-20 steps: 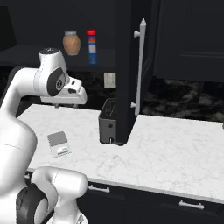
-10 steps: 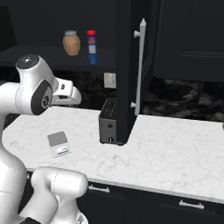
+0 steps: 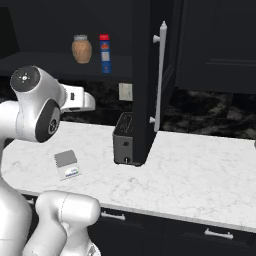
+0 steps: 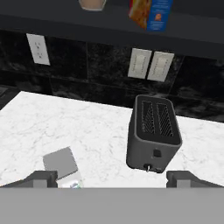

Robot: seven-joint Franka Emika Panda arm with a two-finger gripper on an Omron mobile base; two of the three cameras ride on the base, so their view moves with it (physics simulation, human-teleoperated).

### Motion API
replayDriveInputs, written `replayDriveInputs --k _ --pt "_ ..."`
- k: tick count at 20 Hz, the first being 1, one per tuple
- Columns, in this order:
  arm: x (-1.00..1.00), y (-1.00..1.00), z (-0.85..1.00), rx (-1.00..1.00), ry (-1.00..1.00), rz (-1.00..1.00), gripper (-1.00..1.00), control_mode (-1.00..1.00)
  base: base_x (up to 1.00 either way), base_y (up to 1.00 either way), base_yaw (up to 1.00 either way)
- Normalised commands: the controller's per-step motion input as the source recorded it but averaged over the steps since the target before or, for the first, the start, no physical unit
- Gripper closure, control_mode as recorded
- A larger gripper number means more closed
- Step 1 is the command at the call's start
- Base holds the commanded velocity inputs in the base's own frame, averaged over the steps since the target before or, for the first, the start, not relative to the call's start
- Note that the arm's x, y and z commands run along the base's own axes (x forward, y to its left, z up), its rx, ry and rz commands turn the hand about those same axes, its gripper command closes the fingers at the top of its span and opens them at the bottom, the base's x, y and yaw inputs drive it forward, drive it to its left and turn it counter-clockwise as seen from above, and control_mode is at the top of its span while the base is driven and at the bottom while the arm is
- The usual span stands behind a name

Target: Pick the boxed food and place it on the digital scale for weighing, and close the cabinet.

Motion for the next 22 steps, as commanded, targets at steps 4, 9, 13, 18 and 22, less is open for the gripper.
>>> replayDriveInputs --k 4,9,13,18,22 --pt "0.00 -0.26 0.53 0.08 -0.11 0.05 -1.00 -1.00 0.00 0.00 0.00" --pt "0.00 -0.18 0.47 0.07 -0.13 0.00 -1.00 -1.00 0.00 0.00 0.00" --pt "0.33 -0.12 0.30 0.00 -0.14 0.03 -1.00 -1.00 0.00 0.00 0.00" --pt "0.09 -0.27 0.34 0.05 -0.13 0.05 -1.00 -1.00 0.00 0.00 0.00" --pt "0.07 -0.12 0.31 0.01 -0.17 0.04 -1.00 -1.00 0.00 0.00 0.00"
